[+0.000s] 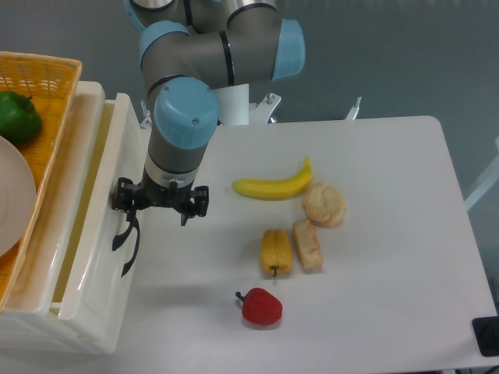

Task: Slide open the top white drawer
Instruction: 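Pull the upper drawer outward by its handle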

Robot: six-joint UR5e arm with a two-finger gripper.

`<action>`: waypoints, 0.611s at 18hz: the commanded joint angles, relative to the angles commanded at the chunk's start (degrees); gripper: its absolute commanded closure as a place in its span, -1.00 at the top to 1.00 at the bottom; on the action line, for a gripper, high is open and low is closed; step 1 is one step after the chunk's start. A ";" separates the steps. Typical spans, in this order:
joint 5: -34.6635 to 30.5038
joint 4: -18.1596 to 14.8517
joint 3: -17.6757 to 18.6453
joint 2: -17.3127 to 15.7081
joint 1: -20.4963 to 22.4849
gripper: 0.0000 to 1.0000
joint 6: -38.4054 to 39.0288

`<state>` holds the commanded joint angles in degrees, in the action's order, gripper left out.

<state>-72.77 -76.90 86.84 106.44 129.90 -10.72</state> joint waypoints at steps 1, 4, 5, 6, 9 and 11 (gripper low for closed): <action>0.00 0.00 0.00 -0.09 0.26 1.00 0.00; 0.00 0.09 -0.09 -0.18 0.71 1.00 0.00; -0.09 0.09 -0.09 -0.18 0.79 1.00 0.00; 0.00 0.09 -0.09 -0.18 0.97 1.00 -0.09; 0.00 0.09 -0.17 -0.18 1.67 1.00 -0.26; 0.00 -0.17 -0.26 -0.09 2.29 1.00 -1.75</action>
<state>-72.77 -77.08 86.57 106.35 132.18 -12.47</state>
